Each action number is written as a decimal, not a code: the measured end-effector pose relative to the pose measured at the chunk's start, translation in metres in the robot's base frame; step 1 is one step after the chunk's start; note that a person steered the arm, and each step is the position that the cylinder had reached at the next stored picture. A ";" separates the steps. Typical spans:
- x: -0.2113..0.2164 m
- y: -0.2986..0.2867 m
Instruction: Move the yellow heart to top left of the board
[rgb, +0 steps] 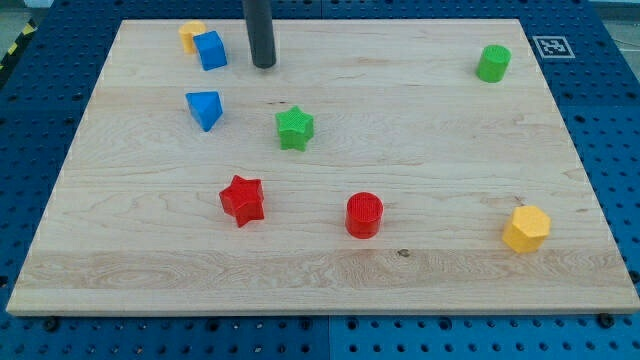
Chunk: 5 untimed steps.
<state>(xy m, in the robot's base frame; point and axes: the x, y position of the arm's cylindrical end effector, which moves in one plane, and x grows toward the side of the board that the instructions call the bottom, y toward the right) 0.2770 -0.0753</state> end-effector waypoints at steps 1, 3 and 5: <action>-0.027 0.000; -0.029 -0.016; -0.030 -0.029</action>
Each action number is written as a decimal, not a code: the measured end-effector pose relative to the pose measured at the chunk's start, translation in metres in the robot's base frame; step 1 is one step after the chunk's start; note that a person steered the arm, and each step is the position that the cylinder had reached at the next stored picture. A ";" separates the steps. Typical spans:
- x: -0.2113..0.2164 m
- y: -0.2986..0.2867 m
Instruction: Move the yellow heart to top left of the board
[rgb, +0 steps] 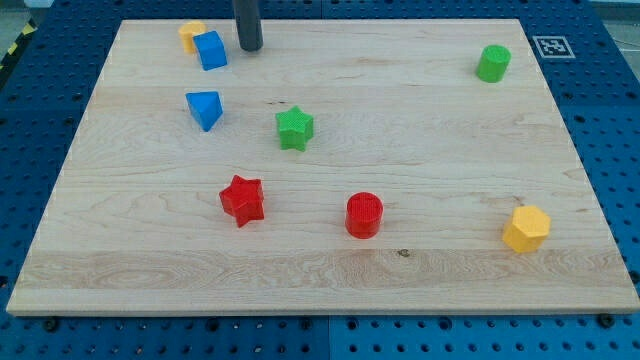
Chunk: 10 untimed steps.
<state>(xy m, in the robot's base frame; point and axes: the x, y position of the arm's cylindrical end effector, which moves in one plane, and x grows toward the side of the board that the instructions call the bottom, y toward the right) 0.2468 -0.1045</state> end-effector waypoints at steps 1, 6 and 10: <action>-0.001 -0.008; -0.008 -0.094; 0.014 -0.114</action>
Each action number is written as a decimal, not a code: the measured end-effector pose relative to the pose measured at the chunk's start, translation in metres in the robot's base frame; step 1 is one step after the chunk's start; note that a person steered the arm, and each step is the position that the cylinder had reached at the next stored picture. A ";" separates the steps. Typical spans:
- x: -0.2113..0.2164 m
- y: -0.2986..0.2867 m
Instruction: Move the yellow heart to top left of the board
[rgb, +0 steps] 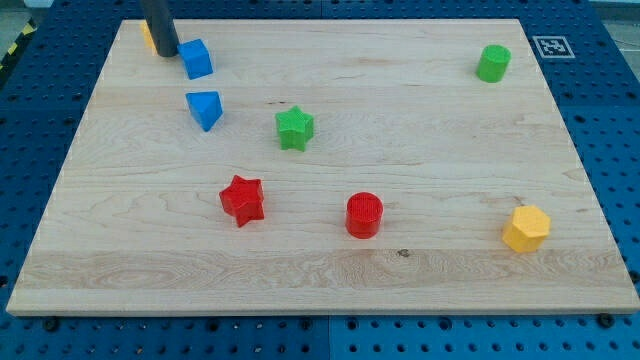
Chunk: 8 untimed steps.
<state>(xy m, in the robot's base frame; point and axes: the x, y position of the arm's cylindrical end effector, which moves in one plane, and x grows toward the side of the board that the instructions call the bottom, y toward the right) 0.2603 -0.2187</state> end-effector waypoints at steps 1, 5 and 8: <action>0.000 -0.009; 0.007 -0.018; 0.000 -0.002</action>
<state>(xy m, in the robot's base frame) 0.2606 -0.2210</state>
